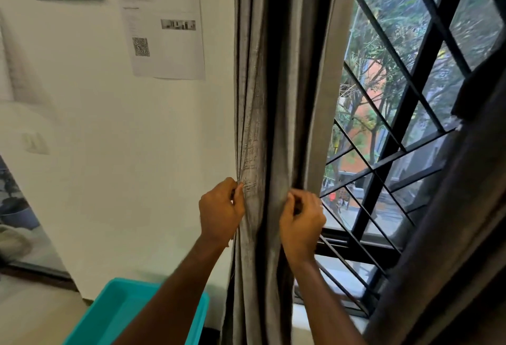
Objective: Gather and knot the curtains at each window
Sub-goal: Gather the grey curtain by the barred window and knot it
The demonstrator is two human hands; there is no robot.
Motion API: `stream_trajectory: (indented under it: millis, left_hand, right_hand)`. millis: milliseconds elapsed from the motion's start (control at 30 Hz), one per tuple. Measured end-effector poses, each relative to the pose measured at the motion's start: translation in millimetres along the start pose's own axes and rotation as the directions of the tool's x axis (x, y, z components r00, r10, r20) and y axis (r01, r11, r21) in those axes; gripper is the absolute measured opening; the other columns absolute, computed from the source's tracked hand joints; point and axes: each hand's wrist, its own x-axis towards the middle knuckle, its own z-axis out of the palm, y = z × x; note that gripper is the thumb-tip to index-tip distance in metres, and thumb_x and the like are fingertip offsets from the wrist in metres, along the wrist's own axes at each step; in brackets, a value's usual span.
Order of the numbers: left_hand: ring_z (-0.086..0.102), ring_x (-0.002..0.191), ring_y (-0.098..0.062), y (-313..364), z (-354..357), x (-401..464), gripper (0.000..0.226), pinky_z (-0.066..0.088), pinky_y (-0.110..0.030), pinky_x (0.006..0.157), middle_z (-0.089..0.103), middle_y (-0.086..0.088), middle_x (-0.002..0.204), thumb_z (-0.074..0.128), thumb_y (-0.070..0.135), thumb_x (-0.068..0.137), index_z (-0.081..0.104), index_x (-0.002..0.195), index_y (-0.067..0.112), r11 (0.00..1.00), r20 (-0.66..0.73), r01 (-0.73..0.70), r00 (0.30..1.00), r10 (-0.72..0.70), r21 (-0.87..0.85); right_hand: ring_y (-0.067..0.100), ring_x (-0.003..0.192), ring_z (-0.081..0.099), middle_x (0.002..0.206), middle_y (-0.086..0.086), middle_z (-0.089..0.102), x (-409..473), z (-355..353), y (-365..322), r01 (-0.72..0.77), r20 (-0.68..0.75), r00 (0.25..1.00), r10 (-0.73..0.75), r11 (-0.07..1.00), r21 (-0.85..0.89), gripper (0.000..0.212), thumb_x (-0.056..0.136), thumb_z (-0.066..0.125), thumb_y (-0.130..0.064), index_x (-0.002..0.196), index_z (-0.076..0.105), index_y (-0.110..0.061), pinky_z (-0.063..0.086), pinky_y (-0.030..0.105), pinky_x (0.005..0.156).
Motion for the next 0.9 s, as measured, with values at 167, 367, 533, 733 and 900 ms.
stream_trajectory:
  millis: [167, 367, 533, 733, 900]
  left_hand:
    - [0.056, 0.051, -0.017, 0, 0, -2, 0.032, 0.048, -0.043, 0.049, 0.057, 0.003, 0.058, 0.061, 0.029, 0.099, 0.057, 0.070, 0.015, 0.995, 0.020, 0.002, 1.000, 0.000, -0.102]
    - [0.049, 0.051, -0.008, 10, -6, -4, 0.034, 0.041, -0.025, 0.051, 0.051, 0.009, 0.055, 0.060, 0.026, 0.099, 0.056, 0.067, 0.015, 0.962, 0.094, 0.047, 0.995, -0.022, -0.270]
    - [0.057, 0.057, -0.008, 12, -8, -8, 0.026, 0.043, -0.016, 0.057, 0.059, 0.008, 0.060, 0.065, 0.016, 0.098, 0.064, 0.072, 0.016, 0.916, 0.148, 0.143, 0.985, -0.093, -0.375]
    - [0.062, 0.060, -0.007, 11, -15, -2, 0.026, 0.051, -0.021, 0.060, 0.065, 0.008, 0.065, 0.066, 0.011, 0.097, 0.066, 0.073, 0.023, 0.874, 0.218, 0.203, 0.969, -0.115, -0.441]
    - [0.064, 0.062, -0.010, 6, -16, -1, 0.022, 0.057, -0.027, 0.063, 0.066, 0.002, 0.064, 0.065, 0.005, 0.096, 0.067, 0.074, 0.006, 0.822, 0.288, 0.274, 0.947, -0.140, -0.500]
  right_hand:
    - [0.015, 0.096, 0.061, 0.100, 0.003, 0.071, -15, 15, -21, 0.113, 0.159, 0.981, -0.114, 0.993, 0.018, 0.014, 0.093, 0.069, -0.006, 0.108, 0.071, -0.008, 0.047, 0.020, 0.088]
    - [0.012, 0.096, 0.064, 0.104, 0.001, 0.069, -20, 28, -28, 0.091, 0.191, 0.975, -0.111, 0.990, 0.109, 0.018, 0.095, 0.067, -0.008, 0.112, 0.073, -0.013, 0.053, 0.025, 0.088]
    - [0.015, 0.092, 0.068, 0.102, 0.001, 0.070, -23, 33, -30, 0.015, 0.211, 0.976, -0.050, 0.986, 0.163, 0.014, 0.095, 0.067, -0.009, 0.107, 0.075, -0.010, 0.059, 0.038, 0.083]
    - [0.010, 0.090, 0.068, 0.102, 0.001, 0.071, -28, 30, -40, 0.001, 0.193, 0.980, -0.039, 0.981, 0.193, 0.017, 0.095, 0.067, -0.013, 0.110, 0.075, -0.010, 0.060, 0.032, 0.083]
    - [0.012, 0.088, 0.067, 0.102, 0.000, 0.069, -30, 26, -41, 0.054, 0.205, 0.975, -0.087, 0.985, 0.161, 0.018, 0.095, 0.065, -0.011, 0.109, 0.075, -0.009, 0.059, 0.030, 0.081]
